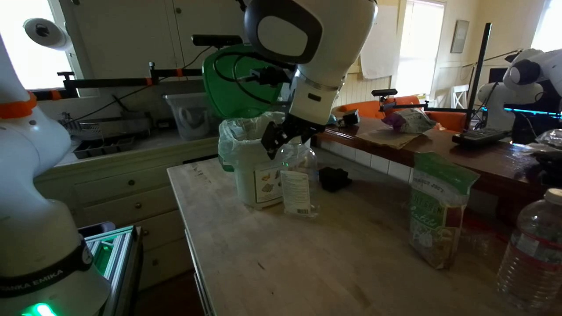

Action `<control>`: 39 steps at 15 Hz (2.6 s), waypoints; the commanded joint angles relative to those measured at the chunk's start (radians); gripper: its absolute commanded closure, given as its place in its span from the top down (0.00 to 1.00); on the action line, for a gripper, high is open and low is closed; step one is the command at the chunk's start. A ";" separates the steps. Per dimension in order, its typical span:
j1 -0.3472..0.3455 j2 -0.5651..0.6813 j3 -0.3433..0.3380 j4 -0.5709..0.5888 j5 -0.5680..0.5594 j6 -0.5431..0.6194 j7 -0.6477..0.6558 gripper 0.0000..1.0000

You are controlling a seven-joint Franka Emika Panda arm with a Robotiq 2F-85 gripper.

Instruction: Move the pump bottle forwards.

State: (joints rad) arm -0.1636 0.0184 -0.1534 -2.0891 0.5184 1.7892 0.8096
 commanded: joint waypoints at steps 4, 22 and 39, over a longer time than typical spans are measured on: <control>0.012 0.036 0.007 0.053 -0.016 0.001 -0.028 1.00; 0.044 -0.005 0.030 0.120 -0.193 0.248 -0.167 1.00; 0.071 -0.179 0.099 0.070 -0.296 0.240 -0.351 0.00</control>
State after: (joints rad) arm -0.0991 -0.1312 -0.0627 -1.9739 0.2665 2.0206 0.4836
